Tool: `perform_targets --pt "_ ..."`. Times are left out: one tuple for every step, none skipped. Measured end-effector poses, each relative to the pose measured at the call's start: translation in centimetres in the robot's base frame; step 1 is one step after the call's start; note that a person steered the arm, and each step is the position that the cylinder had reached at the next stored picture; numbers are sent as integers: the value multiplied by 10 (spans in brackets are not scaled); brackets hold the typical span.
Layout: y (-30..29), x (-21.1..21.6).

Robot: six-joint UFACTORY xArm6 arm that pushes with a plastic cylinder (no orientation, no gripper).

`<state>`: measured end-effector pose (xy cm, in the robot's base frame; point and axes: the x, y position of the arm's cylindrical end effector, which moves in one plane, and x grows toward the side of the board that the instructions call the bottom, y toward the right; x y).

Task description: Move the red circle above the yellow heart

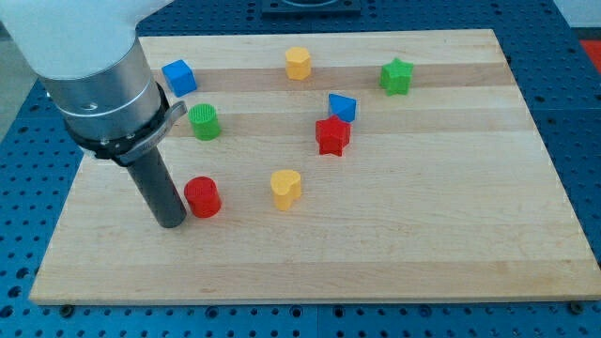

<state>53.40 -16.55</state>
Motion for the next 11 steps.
perform_targets --pt "8 0" --pt "14 -4" --pt "15 -12" --pt "27 -17" --pt "52 -19" --pt "54 -34" --pt "56 -48" --pt "69 -51" --pt "85 -52" --pt "93 -63" --pt "93 -76"
